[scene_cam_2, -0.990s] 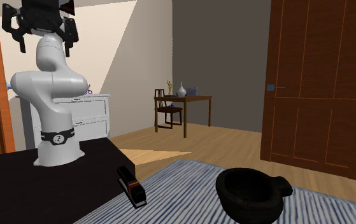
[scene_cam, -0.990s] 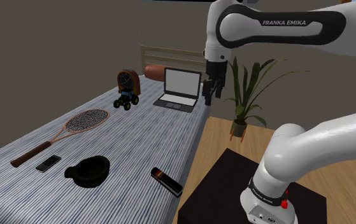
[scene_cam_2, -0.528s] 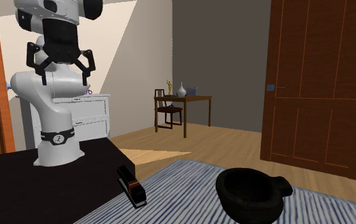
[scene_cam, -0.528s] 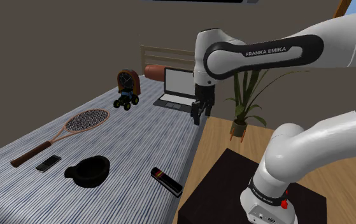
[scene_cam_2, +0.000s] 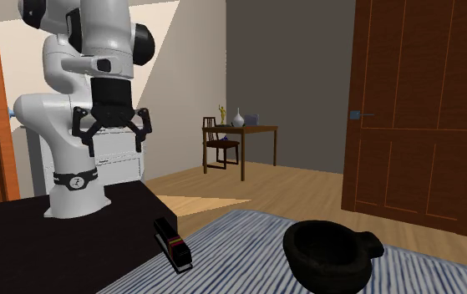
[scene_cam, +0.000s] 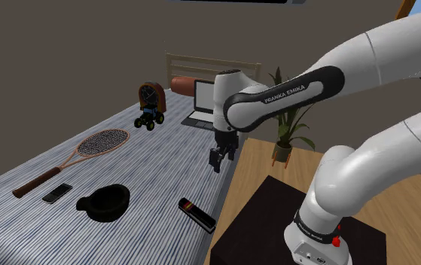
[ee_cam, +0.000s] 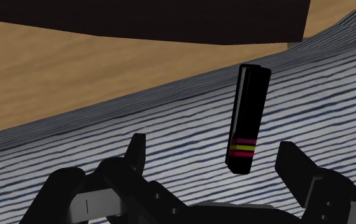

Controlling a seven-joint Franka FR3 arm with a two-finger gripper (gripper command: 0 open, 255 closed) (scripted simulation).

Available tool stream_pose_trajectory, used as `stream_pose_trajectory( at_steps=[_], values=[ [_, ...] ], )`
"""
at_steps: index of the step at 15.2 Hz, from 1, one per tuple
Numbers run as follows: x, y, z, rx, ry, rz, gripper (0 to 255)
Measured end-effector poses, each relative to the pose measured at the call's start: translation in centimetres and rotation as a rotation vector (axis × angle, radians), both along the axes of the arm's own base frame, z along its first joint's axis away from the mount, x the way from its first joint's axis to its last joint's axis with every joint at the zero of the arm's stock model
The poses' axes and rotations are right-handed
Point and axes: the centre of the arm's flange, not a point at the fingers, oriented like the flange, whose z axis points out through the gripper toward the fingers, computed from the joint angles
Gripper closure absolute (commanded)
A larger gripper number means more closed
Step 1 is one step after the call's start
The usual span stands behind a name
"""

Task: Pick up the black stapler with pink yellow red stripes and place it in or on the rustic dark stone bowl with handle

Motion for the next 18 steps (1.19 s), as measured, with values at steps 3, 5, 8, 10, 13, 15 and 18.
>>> stream_pose_trajectory(
  at_steps=[3, 5, 8, 10, 13, 15, 18],
  values=[
    [0.5, 1.6, -3.4, 0.0, -0.007, -0.004, 0],
    [1.0, 2.9, -5.4, 0.0, -0.012, -0.007, 0],
    [1.9, 4.7, -9.0, 0.0, -0.018, -0.011, 0],
    [2.5, 5.5, -11.0, 0.0, -0.023, -0.014, 0],
    [3.5, 7.4, -14.5, 0.0, -0.029, -0.018, 0],
    [3.8, 8.7, -16.8, 0.0, -0.033, -0.02, 0],
    [4.3, 9.5, -19.7, 0.002, -0.037, -0.023, 0]
  ],
)
